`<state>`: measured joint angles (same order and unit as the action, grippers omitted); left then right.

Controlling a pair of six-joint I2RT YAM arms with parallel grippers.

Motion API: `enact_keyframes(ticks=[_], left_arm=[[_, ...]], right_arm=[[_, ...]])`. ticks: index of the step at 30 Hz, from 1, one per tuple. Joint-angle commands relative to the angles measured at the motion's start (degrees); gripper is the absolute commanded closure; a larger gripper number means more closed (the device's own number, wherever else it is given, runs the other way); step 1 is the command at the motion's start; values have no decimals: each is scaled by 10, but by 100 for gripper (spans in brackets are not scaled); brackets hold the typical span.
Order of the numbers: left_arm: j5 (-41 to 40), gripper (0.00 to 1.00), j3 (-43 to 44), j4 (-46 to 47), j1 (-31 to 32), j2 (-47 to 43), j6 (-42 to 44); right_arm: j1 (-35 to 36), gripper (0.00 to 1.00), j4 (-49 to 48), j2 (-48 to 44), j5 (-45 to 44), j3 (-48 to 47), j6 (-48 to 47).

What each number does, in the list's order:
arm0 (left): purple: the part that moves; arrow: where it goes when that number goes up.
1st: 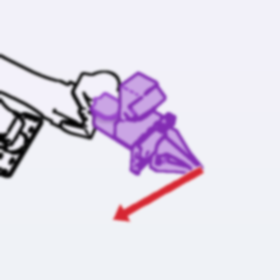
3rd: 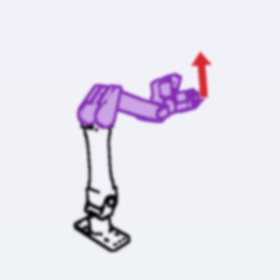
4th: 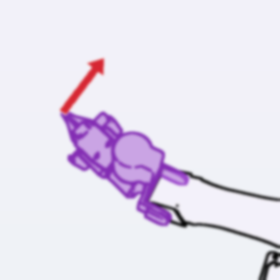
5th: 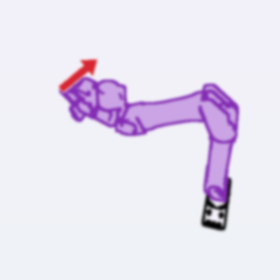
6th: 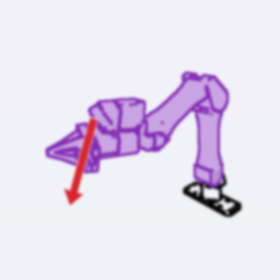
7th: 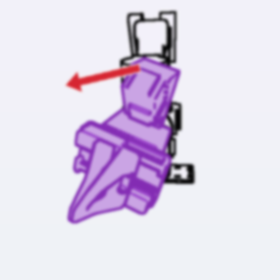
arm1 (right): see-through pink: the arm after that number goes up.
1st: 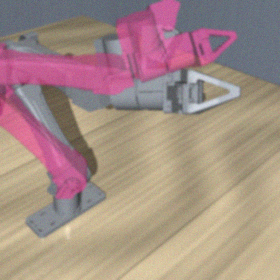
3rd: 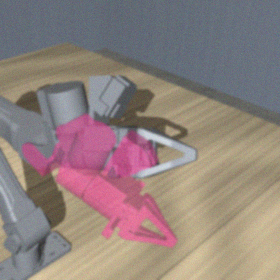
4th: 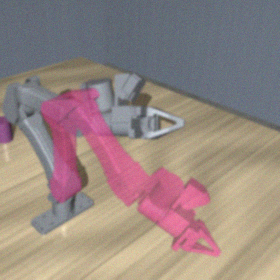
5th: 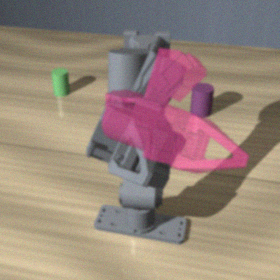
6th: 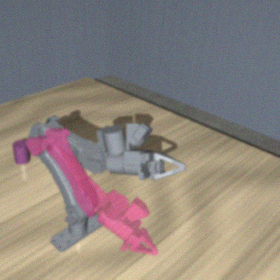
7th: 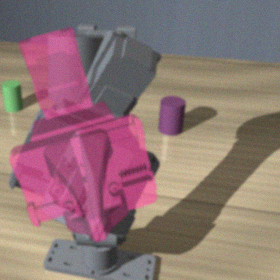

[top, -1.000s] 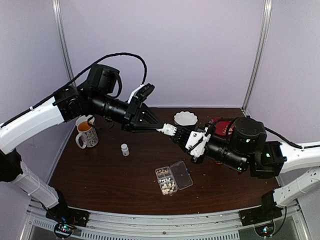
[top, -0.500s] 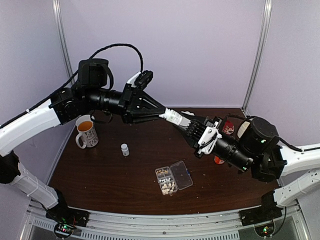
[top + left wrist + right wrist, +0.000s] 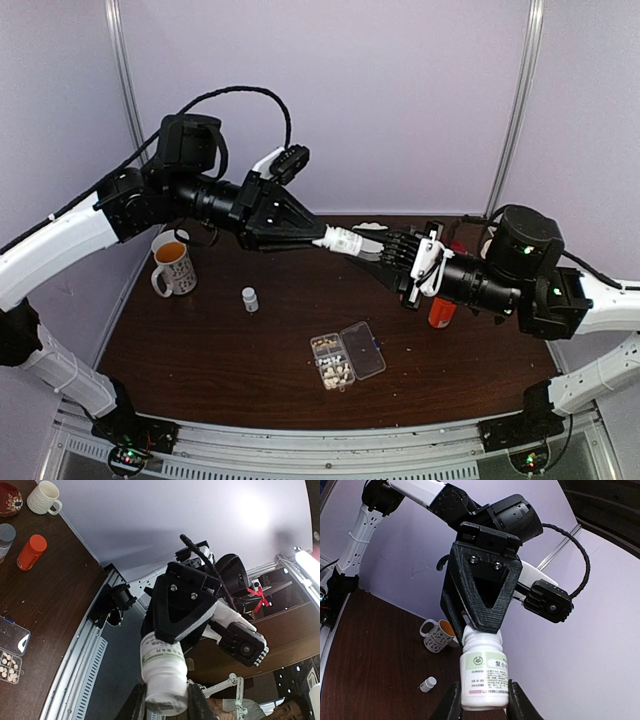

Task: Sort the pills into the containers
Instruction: Screw the lid of the pill bottle onto the pill bottle.

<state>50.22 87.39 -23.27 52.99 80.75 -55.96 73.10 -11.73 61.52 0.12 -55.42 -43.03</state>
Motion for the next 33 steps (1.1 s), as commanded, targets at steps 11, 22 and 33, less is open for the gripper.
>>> enact_keyframes(ticks=[11, 22, 33], left_arm=[[-8, 82, -1, -11, 33, 36, -33], [-14, 82, -11, -7, 33, 42, -60], [-43, 82, 13, -63, 33, 42, -24]], right_arm=[[45, 100, -13, 59, -71, -40, -128], [68, 100, -44, 72, -126, -34, -204], [58, 100, -5, 58, -76, -59, -102]])
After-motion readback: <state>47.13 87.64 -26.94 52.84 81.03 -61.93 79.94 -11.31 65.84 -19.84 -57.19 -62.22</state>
